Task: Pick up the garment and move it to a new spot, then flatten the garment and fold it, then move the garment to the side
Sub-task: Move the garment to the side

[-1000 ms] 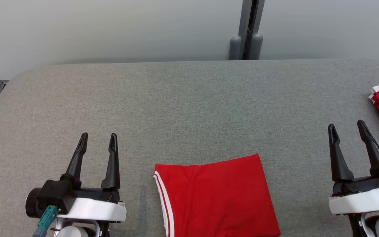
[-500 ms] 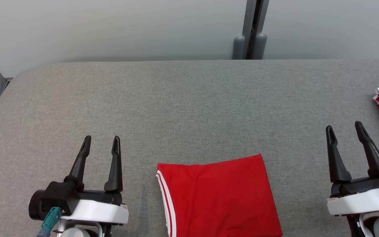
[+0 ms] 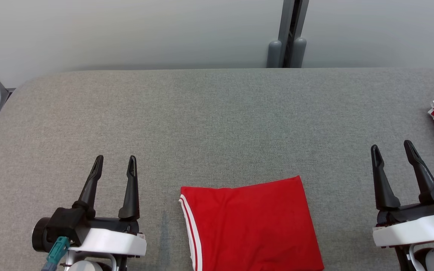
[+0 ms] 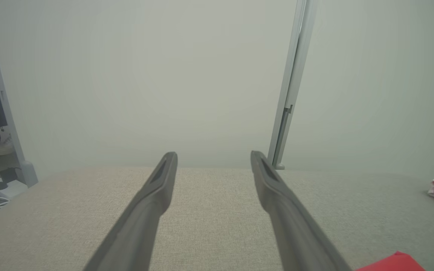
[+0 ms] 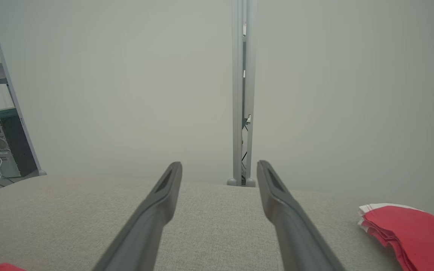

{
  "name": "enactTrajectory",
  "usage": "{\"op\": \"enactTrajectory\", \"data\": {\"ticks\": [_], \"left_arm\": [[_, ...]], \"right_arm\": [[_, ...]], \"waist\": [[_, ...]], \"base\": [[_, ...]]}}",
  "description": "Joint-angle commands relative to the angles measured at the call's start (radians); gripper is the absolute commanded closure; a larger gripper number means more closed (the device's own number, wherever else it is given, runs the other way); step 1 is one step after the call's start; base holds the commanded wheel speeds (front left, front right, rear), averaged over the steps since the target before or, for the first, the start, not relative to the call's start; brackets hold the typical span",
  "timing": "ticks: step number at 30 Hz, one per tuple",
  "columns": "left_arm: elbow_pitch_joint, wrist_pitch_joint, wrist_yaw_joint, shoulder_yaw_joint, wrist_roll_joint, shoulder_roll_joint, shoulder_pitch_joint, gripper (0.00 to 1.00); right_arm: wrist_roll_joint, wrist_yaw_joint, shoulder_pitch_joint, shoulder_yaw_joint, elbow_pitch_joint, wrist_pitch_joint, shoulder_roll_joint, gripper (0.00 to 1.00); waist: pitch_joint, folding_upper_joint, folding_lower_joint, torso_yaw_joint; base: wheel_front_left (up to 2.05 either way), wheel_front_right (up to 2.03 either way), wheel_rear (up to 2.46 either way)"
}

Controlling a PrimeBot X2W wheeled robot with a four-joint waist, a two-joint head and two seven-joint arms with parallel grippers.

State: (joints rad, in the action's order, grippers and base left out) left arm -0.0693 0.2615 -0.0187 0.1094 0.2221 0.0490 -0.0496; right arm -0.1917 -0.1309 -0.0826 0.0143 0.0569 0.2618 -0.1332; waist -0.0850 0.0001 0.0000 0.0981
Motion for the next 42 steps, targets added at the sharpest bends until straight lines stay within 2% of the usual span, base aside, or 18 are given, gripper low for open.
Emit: {"op": "enactTrajectory", "data": {"ticks": [1, 9, 12, 19, 20, 24, 29, 38, 39, 40, 41, 42], "left_arm": [[0.0, 0.003, 0.0, -0.004, 0.001, 0.004, -0.003, 0.0], [-0.005, 0.003, -0.001, -0.004, 0.002, 0.004, -0.006, 0.0], [-0.005, 0.003, 0.0, -0.002, 0.003, 0.004, -0.013, 0.0], [-0.008, 0.003, 0.007, 0.0, -0.002, 0.004, -0.036, 0.0], [-0.008, 0.003, 0.006, 0.003, 0.003, 0.004, -0.043, 0.0], [-0.01, 0.003, 0.003, 0.006, 0.005, 0.004, -0.046, 0.0], [-0.014, 0.003, 0.002, 0.013, 0.008, 0.004, -0.054, 0.0], [-0.009, 0.003, 0.007, 0.021, 0.013, 0.004, -0.062, 0.0], [-0.009, 0.003, 0.007, 0.021, 0.013, 0.004, -0.062, 0.0], [-0.009, 0.003, 0.006, 0.02, 0.012, 0.004, -0.062, 0.0], [-0.009, 0.003, 0.006, 0.02, 0.012, 0.004, -0.062, 0.0], [-0.009, 0.003, 0.005, 0.019, 0.011, 0.004, -0.062, 0.0]], "right_arm": [[-0.004, 0.0, 0.002, -0.002, 0.005, 0.005, -0.002, 0.0], [-0.011, 0.0, -0.003, 0.0, 0.006, 0.005, -0.003, 0.0], [-0.053, 0.0, -0.002, 0.017, 0.018, 0.005, 0.001, 0.0], [-0.24, 0.0, -0.01, 0.176, 0.128, 0.003, -0.046, 0.0], [-0.345, 0.0, -0.019, 0.273, 0.192, -0.021, -0.074, 0.0], [-0.425, 0.0, -0.03, 0.359, 0.246, -0.064, -0.093, 0.0], [-0.527, 0.0, -0.044, 0.413, 0.302, -0.132, -0.1, 0.0], [-0.611, 0.0, -0.082, 0.497, 0.342, -0.216, -0.108, 0.0], [-0.62, 0.0, -0.085, 0.507, 0.344, -0.226, -0.109, 0.23], [-0.619, 0.0, -0.09, 0.517, 0.344, -0.228, -0.114, 0.78], [-0.612, 0.0, -0.097, 0.526, 0.342, -0.219, -0.12, 1.0], [-0.606, 0.0, -0.103, 0.533, 0.344, -0.21, -0.126, 1.0]], "waist": [[0.0, -0.0001, 0.0, 0.0], [-0.006, -0.0001, 0.0, 0.005], [-0.021, -0.0001, 0.0, 0.01], [-0.071, -0.0001, 0.0, 0.02], [-0.082, -0.0001, 0.0, 0.022], [-0.088, -0.0001, 0.0, 0.022], [-0.089, -0.0001, 0.0, 0.026], [-0.099, -0.0001, 0.0, 0.034], [-0.099, -0.0001, 0.0, 0.036], [-0.1, -0.0001, 0.0, 0.037], [-0.1, -0.0001, 0.0, 0.038], [-0.1, -0.0001, 0.0, 0.039]], "base": [[0.0, 0.0, 0.0], [0.0, 0.0, 0.0], [0.0, 0.0, 0.0], [0.0, 0.0, 0.0], [0.0, 0.0, 0.0], [0.0, 0.0, 0.0], [0.0, 0.0, 0.0], [0.0, 0.0, 0.0], [0.0, 0.0, 0.0], [0.0, 0.0, 0.0], [0.0, 0.0, 0.0], [0.0, 0.0, 0.0]]}}
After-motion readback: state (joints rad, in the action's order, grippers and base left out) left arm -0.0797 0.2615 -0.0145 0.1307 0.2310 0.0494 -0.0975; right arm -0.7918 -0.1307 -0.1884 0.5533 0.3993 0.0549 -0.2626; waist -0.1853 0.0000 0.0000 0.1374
